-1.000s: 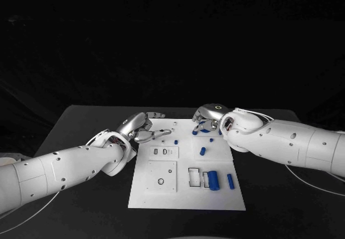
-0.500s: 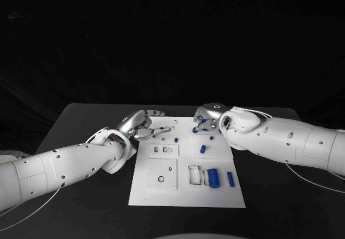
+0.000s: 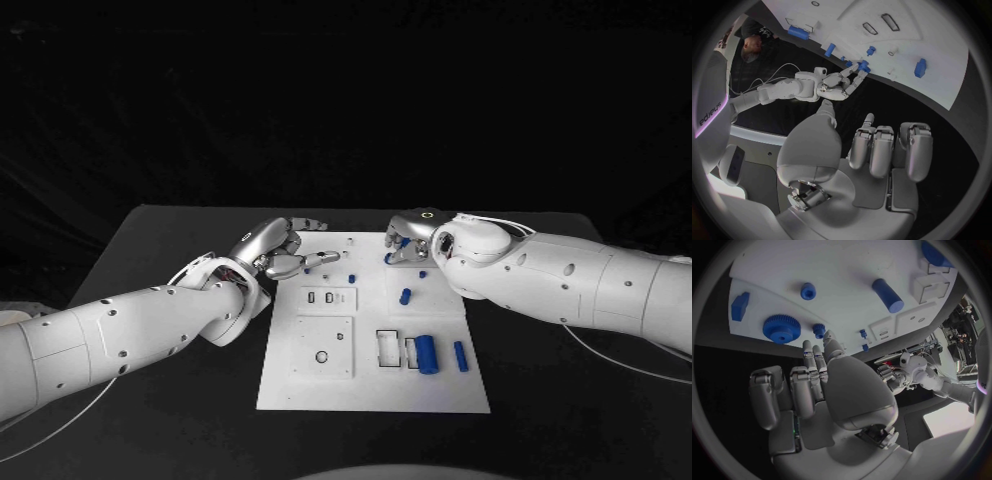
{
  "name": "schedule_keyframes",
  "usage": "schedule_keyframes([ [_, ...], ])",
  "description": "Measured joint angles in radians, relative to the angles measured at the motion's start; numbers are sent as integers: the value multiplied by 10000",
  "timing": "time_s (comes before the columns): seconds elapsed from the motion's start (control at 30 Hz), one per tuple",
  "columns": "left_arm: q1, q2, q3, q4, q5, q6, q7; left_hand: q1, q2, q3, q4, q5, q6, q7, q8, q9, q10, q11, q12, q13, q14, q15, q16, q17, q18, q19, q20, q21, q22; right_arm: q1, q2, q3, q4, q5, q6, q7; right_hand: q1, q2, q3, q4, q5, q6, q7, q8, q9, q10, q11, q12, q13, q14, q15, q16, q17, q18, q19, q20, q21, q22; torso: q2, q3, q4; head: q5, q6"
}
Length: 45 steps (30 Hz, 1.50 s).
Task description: Assemble the parts on the task board
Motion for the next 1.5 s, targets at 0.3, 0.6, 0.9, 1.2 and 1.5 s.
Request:
schedule_keyframes([
  [0.3,3,-83,0,75,0,-101,143,41,41,0,0,0,184,48,0,25,0,0,0,-1,0,0,0,-1,1,35,35,0,-1,-42,206,-1,-218,-16,310,-134,0,0,68,-68,0,0,0,0,-24,35,-37,-36,0,0,-72,0,0,1,-6,-70,0,8,1,-7,-8,-62,-81],
  [0.6,5,-103,0,134,1,-212,250,82,81,0,0,0,359,46,0,40,0,0,0,-1,0,0,0,7,1,-1,70,0,-1,-162,422,-1,-526,-16,472,-208,54,54,166,-26,0,-1,0,0,-72,27,-114,-77,-1,-14,-126,0,8,2,-5,-141,0,7,0,-4,-7,-15,-109],
  [0.9,5,-103,0,209,5,-343,323,133,211,0,0,0,469,48,40,53,0,-1,0,-1,0,-1,0,6,0,36,106,0,-1,-203,508,7,-672,-6,528,-208,5,114,348,18,1,0,-139,0,-104,257,-321,-76,-5,-18,-305,0,6,1,-6,-319,-1,6,1,-5,-8,-58,-126],
  [1.2,7,-112,0,230,6,-431,349,133,211,-30,-30,0,469,48,40,52,0,-1,0,-1,-1,-1,0,5,1,36,106,0,-1,-228,472,17,-670,-7,464,-182,106,219,650,112,-22,451,-270,56,-92,764,-525,-77,-4,-18,-555,0,5,2,7,-539,-1,5,-1,-7,-13,-161,-109],
  [1.5,8,-101,-1,198,7,-485,349,186,264,-29,-29,0,540,47,40,52,0,-1,0,7,0,-1,0,4,1,0,142,0,-1,-282,372,7,-626,-11,187,-67,134,296,910,112,-102,772,-268,167,-66,1087,-631,-74,4,-7,-687,0,5,1,13,-697,-1,4,-9,-7,-3,-193,-92],
])
